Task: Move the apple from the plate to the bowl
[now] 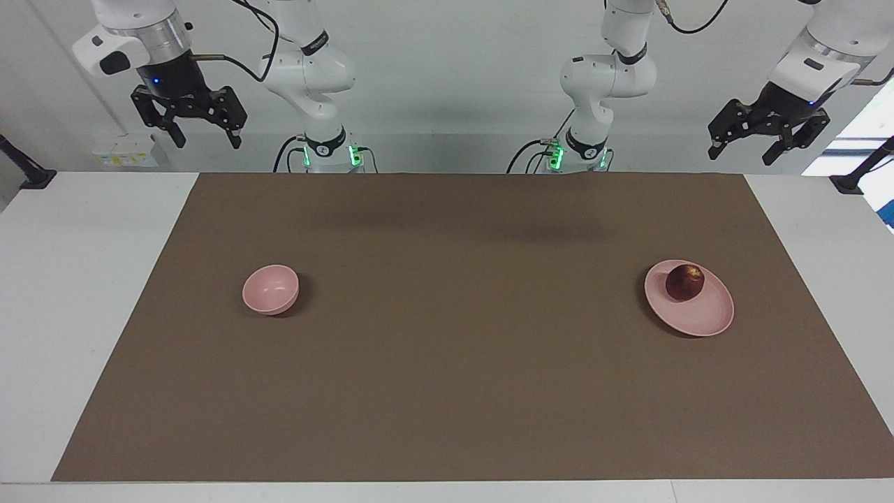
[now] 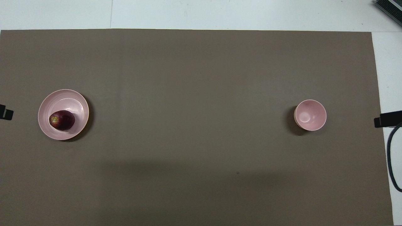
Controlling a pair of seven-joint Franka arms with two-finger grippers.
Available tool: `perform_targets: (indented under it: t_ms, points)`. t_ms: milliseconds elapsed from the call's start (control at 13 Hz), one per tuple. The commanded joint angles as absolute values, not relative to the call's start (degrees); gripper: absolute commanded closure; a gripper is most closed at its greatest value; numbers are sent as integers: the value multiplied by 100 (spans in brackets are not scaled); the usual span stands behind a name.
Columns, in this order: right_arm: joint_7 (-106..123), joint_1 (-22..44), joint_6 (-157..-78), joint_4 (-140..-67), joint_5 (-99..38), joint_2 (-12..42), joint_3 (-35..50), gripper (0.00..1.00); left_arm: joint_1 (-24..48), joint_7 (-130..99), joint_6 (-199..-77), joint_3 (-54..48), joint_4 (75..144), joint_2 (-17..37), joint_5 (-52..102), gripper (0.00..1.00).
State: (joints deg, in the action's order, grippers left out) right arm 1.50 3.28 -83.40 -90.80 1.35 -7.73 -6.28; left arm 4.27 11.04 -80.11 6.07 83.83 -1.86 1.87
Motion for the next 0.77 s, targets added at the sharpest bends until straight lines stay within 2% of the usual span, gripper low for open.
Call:
perform_targets:
  t_ms: [0,692]
  points:
    - [255,272,-8385,-9097,70,-782,-642,0,404,1239,-8541,615,9252,-562,158,0]
    - [264,272,-8376,-9097,70,-782,-642,0,167,1423,-11370,721,11415,-387,167,0]
